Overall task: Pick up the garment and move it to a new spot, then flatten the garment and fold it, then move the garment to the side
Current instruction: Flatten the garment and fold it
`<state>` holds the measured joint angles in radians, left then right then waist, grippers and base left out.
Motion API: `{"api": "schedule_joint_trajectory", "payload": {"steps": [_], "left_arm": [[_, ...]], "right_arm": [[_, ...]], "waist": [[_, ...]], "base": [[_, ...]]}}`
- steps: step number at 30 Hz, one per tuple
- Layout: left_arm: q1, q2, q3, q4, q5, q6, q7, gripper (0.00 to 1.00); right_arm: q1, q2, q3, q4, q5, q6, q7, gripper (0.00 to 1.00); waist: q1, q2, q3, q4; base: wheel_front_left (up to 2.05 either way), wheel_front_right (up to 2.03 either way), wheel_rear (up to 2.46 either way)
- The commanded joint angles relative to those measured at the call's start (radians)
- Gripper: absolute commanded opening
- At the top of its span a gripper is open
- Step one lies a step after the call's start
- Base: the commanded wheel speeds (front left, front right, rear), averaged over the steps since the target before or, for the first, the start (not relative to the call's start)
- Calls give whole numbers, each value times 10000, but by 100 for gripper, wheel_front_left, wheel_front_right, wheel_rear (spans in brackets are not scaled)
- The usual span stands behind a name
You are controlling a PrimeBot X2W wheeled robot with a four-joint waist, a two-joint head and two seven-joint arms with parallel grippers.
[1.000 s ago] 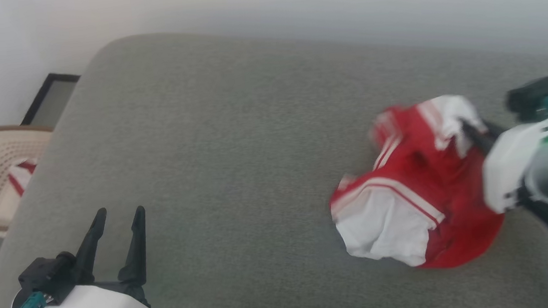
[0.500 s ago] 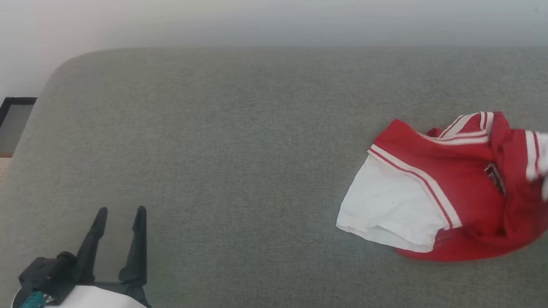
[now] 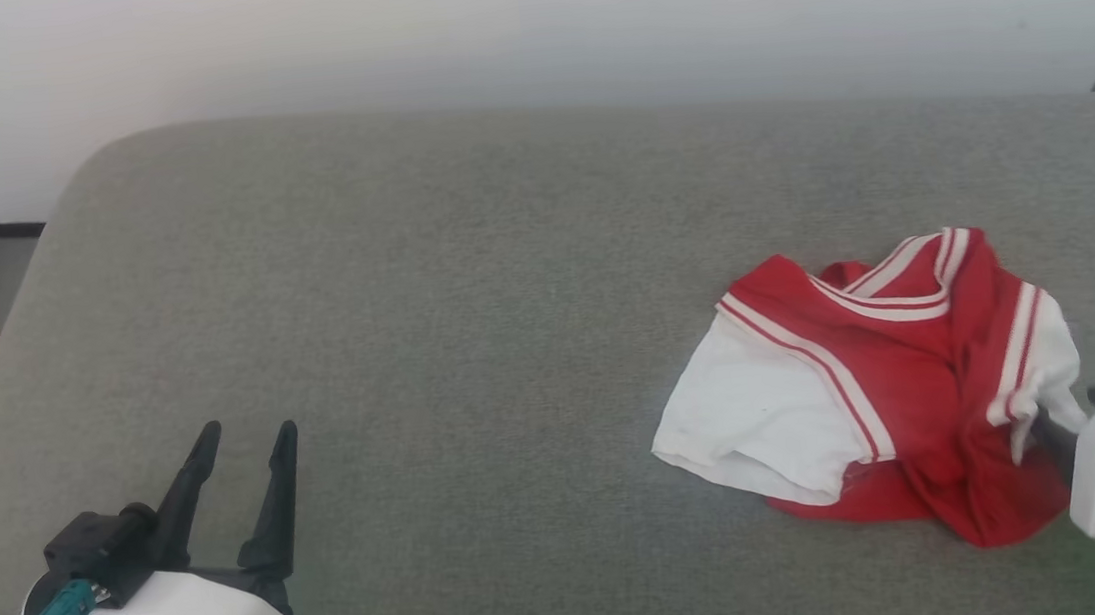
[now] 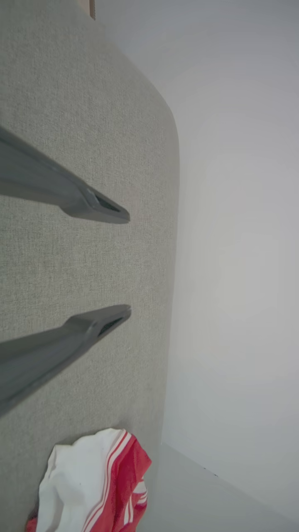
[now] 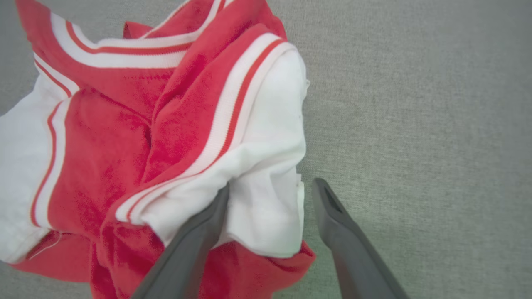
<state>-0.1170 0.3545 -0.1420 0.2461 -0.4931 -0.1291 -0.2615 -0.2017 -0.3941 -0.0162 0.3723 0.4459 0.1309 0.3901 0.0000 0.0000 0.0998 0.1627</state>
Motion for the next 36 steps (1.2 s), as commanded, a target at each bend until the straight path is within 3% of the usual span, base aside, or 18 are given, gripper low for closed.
{"api": "schedule_joint_trajectory", "payload": {"steps": [1,9,13,23,36], "left_arm": [[-71,81,-35,6,-49,-14,-51,100],[-351,606,-480,-100,-414,-14,191,100],[-566,845,-755,-383,-659,-14,707,100],[-1486,984,-1813,-1437,-1397,31,3555,100],[-2541,550,-3348,-1608,-1465,199,6642,100]], "right_arm": [[-161,-75,68,1,42,-3,-50,100],[-478,-334,294,-1023,193,-3,-813,100],[-443,-272,227,-1862,-283,-3,-1913,100],[-202,1225,-734,-2980,-2462,-6,-5477,100],[-124,2517,-1232,-2994,-3255,-6,-6479,100]], "waist": [[0,0,-64,-90],[0,0,-171,-728],[0,0,-149,-1131],[0,0,370,-2245],[0,0,1300,-3125]], "base": [[0,0,0],[0,0,0],[0,0,0],[0,0,0],[0,0,0]]}}
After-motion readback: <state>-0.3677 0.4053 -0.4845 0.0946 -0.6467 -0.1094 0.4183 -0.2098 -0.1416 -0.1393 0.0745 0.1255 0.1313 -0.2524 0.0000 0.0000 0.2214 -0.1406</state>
